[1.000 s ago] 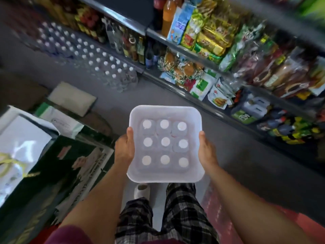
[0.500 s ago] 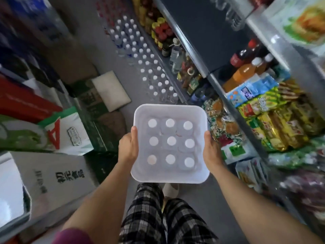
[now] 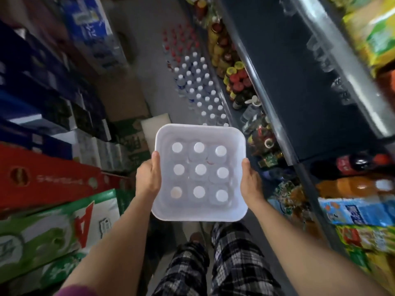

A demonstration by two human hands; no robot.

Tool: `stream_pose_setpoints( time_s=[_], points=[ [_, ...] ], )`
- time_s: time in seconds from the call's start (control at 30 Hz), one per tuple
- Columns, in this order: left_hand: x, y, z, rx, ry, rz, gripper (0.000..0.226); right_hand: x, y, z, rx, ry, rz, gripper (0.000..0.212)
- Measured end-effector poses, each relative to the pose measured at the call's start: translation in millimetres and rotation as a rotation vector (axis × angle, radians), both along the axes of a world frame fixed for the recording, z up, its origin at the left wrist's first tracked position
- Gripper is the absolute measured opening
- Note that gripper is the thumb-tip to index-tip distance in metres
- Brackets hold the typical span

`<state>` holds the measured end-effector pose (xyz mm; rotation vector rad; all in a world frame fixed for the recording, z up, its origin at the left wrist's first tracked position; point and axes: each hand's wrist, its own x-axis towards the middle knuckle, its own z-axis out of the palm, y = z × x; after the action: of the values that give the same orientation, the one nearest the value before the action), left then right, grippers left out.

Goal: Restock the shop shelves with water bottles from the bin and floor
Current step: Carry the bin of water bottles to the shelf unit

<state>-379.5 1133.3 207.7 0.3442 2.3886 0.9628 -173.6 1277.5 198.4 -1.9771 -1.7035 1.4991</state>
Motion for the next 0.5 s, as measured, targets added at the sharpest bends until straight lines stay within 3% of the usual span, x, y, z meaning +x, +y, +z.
stream_pose_setpoints(
  time_s=[0.5],
  points=[
    [-130.6,176.1,2.0,-0.05,0.002,-0.071,0.067,-121.4,168.9,-0.5,0.013,0.046,-0.024,0.061]
  ],
)
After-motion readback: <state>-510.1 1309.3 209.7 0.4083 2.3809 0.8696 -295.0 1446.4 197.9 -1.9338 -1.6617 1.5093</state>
